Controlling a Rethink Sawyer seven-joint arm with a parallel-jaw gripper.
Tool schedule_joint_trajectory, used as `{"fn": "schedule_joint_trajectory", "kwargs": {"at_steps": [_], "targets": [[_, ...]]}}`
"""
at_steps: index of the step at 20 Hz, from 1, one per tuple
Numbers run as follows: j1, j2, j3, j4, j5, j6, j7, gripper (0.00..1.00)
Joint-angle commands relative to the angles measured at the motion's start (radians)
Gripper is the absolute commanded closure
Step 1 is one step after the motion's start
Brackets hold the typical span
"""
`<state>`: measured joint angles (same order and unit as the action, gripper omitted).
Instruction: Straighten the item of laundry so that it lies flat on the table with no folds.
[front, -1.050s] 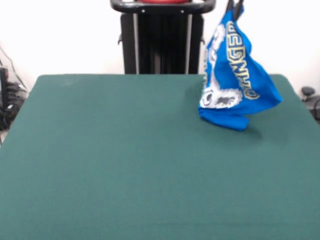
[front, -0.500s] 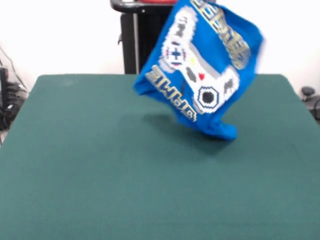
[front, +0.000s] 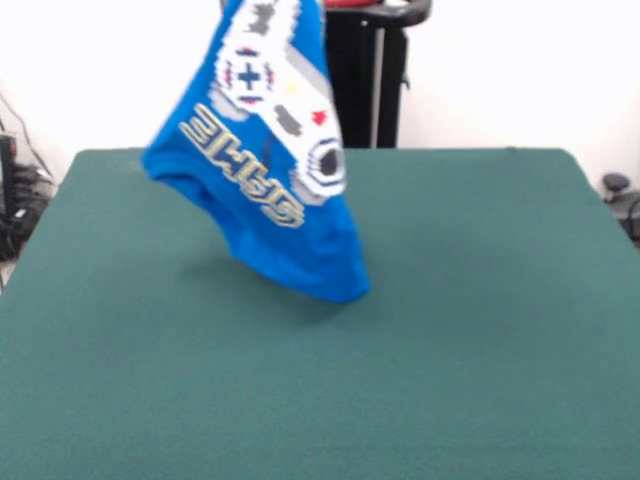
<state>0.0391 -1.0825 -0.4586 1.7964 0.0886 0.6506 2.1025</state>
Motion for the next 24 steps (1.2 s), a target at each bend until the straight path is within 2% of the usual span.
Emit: {"fn": "schedule_joint_trajectory", "kwargs": {"at_steps": [1,14,24], "targets": [[-0.063,0.005,0.203,-0.059,-0.053,0.147,-0.221,1.0],[-0.183,0.088,0.362,-0.175,-0.075,0.14,-0.172,1.0],[-0.268,0.111,0.459,-0.223,-0.117,0.129,-0.233,1.0]]}}
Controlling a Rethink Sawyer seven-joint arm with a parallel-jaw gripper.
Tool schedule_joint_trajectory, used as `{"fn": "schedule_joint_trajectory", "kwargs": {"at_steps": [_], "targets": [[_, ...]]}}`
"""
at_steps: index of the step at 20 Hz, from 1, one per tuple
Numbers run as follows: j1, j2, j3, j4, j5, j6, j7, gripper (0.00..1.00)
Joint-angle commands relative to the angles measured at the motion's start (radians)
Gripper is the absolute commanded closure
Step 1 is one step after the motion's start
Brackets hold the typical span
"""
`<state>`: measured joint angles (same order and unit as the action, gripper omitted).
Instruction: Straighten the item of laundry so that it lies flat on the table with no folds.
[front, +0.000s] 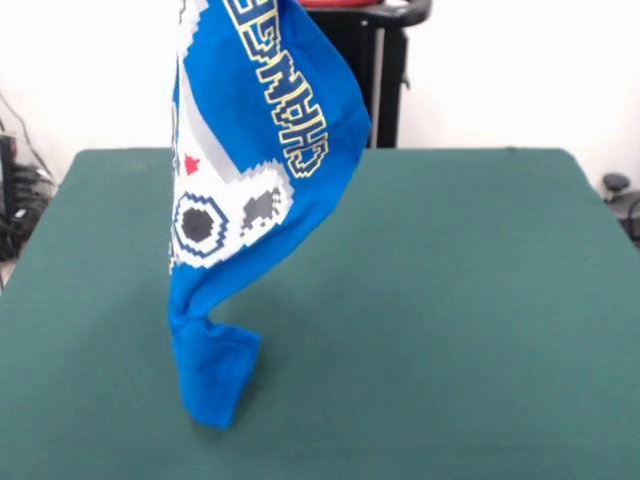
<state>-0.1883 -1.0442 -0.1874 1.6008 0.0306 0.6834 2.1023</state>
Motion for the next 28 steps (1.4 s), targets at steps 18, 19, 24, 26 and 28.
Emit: {"fn": "schedule_joint_trajectory", "kwargs": {"at_steps": [18,19,24,26,28], "targets": [[-0.205,0.076,0.356,-0.085,-0.171,0.139,-0.287,1.0],[-0.214,0.08,0.365,-0.088,-0.177,0.133,-0.292,1.0],[-0.254,0.089,0.405,-0.107,-0.218,0.13,-0.306,1.0],[-0.266,0.093,0.417,-0.111,-0.235,0.121,-0.309,1.0],[-0.274,0.095,0.427,-0.114,-0.251,0.112,-0.309,1.0]]}}
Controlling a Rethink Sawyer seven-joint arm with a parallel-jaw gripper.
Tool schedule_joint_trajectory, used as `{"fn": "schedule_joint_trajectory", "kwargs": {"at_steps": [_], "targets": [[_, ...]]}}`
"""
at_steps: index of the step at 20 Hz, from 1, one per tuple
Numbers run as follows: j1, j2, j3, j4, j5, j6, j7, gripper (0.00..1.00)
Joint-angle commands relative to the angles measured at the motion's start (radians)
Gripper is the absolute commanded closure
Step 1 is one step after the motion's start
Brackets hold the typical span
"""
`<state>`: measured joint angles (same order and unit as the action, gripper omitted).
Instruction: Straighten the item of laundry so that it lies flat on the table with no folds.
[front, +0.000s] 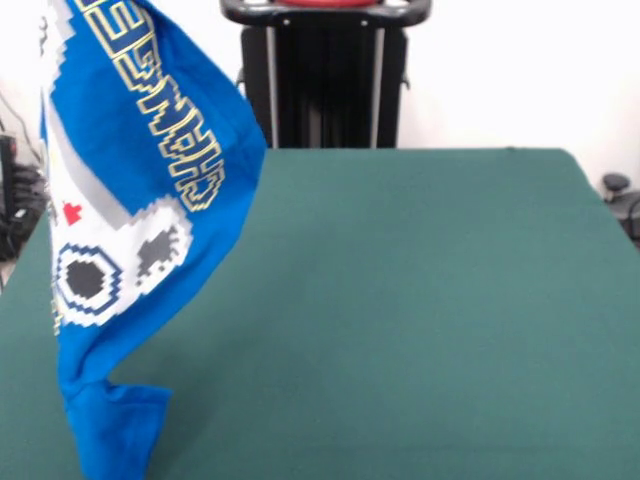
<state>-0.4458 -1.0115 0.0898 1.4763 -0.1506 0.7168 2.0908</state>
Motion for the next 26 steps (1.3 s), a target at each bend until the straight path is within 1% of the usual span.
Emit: {"fn": "schedule_joint_trajectory", "kwargs": {"at_steps": [1,5,8,12,14,18,26], "targets": [[-0.021,0.062,0.157,0.007,-0.076,0.077,-0.298,1.0],[-0.026,0.041,0.172,-0.004,-0.106,0.106,-0.283,1.0],[-0.025,0.021,0.171,0.032,-0.113,0.096,-0.25,1.0],[-0.019,0.01,0.167,0.143,-0.102,0.005,-0.167,1.0],[-0.016,0.01,0.166,0.169,-0.095,-0.011,-0.147,1.0],[-0.005,0.014,0.161,0.249,-0.082,-0.09,-0.071,1.0],[0.026,0.038,0.136,0.342,-0.087,-0.236,0.045,1.0]]}}
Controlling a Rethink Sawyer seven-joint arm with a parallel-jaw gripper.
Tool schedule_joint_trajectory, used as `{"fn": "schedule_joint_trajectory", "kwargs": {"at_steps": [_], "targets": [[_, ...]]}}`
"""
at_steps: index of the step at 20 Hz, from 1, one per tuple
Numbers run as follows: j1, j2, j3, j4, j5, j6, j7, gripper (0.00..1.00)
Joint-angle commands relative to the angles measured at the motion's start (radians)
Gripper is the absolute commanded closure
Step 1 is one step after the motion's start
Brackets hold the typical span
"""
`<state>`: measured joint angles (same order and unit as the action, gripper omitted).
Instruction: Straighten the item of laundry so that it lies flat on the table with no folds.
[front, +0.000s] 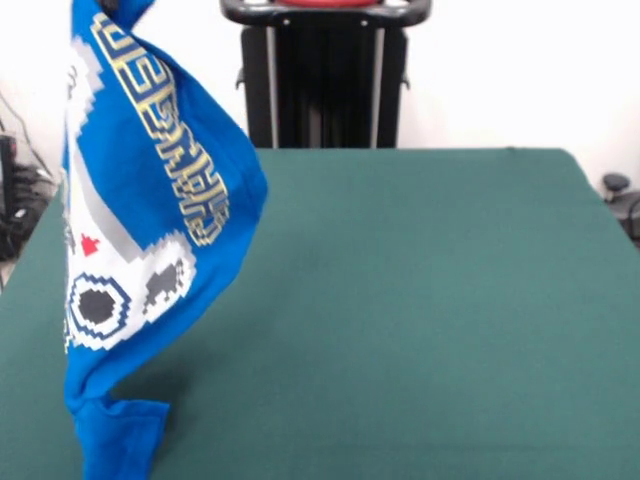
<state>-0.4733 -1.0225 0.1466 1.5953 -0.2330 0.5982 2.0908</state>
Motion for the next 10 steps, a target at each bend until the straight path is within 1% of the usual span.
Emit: {"fn": "schedule_joint_trajectory", "kwargs": {"at_steps": [1,5,10], "targets": [[0.059,0.053,0.074,0.229,-0.005,-0.128,0.054,1.0],[0.073,0.066,0.059,0.267,0.005,-0.166,0.091,1.0],[0.081,0.059,0.056,0.322,0.052,-0.177,0.127,1.0]]}}
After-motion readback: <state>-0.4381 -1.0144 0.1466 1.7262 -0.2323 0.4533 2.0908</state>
